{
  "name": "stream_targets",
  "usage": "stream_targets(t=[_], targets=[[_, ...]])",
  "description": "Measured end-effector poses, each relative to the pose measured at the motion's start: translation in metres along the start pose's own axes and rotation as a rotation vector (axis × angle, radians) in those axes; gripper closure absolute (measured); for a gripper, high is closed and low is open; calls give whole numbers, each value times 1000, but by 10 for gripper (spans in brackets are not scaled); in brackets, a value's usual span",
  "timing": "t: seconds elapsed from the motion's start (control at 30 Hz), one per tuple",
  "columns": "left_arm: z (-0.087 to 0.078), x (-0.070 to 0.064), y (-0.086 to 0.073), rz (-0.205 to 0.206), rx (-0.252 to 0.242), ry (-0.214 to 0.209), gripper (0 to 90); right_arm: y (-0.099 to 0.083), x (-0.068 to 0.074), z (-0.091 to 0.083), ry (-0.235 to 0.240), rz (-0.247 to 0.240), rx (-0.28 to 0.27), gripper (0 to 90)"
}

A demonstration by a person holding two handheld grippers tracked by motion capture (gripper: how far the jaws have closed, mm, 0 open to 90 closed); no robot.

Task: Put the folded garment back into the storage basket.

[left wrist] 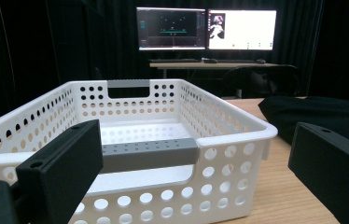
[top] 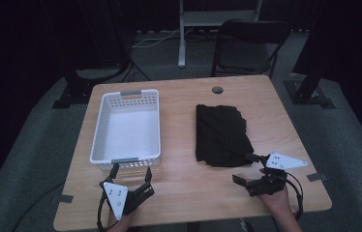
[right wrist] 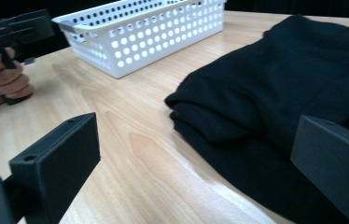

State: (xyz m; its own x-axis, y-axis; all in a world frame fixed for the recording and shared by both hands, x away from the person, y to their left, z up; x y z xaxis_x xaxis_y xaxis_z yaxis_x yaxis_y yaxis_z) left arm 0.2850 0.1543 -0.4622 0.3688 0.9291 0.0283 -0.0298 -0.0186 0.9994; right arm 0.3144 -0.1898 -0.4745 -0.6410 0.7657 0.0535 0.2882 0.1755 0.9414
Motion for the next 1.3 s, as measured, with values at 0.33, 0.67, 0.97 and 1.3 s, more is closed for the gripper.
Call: stream_targets(t=[0.33,0.67,0.97,1.3], targets=[[0,1,0,1,1,11,45,-2,6,-1,63,-21,19,14],[0,0,0,0,-2,-9,45,-6,15,1,95,-71,54,21],[0,-1,0,0,0,-18,45,-8,22,3,152,-104,89,41],[0,-1,0,0,0,-19,45,-2,34,-3,159,-125,92,45]])
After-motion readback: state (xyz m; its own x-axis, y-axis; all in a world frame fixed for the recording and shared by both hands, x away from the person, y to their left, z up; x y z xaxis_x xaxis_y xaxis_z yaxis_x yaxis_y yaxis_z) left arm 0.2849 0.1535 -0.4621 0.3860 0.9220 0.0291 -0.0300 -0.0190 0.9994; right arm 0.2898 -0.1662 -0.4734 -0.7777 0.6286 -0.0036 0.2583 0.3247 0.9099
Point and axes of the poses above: each handheld gripper's, and its own axes: z roughly forward along the jaws, y roughly out of its top, x roughly to its left, the point moved 8 cm from there along z, roughly forward along the jaws, and after that the axes turned 14 degrees about -y, right-handed, at the moved point
